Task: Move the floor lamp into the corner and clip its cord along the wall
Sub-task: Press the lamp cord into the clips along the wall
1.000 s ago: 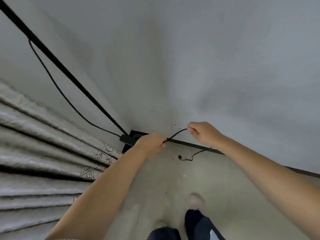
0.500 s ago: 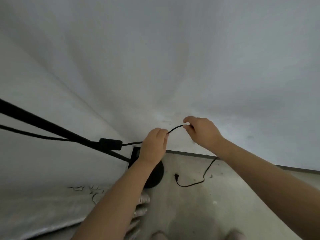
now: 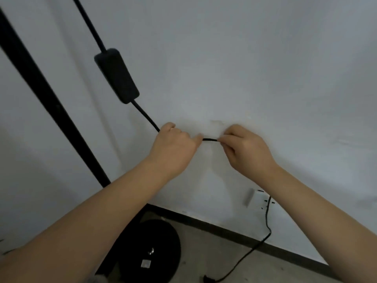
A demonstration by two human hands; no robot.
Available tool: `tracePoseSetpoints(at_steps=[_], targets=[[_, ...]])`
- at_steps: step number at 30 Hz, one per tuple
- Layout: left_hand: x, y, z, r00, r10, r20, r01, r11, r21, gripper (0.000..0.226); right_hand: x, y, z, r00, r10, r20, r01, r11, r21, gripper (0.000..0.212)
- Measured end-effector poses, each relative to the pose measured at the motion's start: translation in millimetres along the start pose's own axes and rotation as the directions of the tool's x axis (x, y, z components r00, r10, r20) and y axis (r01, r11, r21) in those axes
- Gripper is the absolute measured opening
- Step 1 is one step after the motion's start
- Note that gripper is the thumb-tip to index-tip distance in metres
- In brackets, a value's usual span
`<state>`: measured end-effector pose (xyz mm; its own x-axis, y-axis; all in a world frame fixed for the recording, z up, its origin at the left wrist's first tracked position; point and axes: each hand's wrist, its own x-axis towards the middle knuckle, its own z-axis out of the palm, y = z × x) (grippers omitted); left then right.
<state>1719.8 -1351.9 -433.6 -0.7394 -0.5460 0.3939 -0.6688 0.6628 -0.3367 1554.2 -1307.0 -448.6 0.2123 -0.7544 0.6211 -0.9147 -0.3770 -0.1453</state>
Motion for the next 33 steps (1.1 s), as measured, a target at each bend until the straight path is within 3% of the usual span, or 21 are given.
tracePoseSetpoints(at_steps=[5,9,13,18,26,33], targets=[[8,20,-5,0.996,0.067,0.059,-0.07,0.997,0.043,0.031,2,-7,-1,0.997,0.026,0.078,-0.014,0.988,-0.155,0.017],[13,20,-2,0.993,0.113,-0.015,-0.112,0.993,0.048,0.029,4,-8,0,0.999,0.014,0.049,-0.005,0.984,-0.178,0.021],[12,9,9,0.969,0.157,-0.189,-0.152,0.987,0.043,0.029,6,-11,-1,0.999,-0.025,0.048,0.034,0.98,-0.198,0.021],[7,-1,15,0.972,0.106,-0.21,-0.114,0.993,-0.028,0.035,17,-11,0,1.0,-0.002,0.026,0.006,0.985,-0.173,0.021],[6,1,26,0.867,0.082,-0.491,-0.036,0.994,0.102,0.03,0,-9,6,0.971,0.101,-0.215,-0.143,0.972,-0.187,0.024],[12,1,25,0.889,0.124,-0.442,-0.08,0.99,0.116,0.023,-20,-3,0,0.942,0.208,-0.265,-0.257,0.953,-0.163,0.024]])
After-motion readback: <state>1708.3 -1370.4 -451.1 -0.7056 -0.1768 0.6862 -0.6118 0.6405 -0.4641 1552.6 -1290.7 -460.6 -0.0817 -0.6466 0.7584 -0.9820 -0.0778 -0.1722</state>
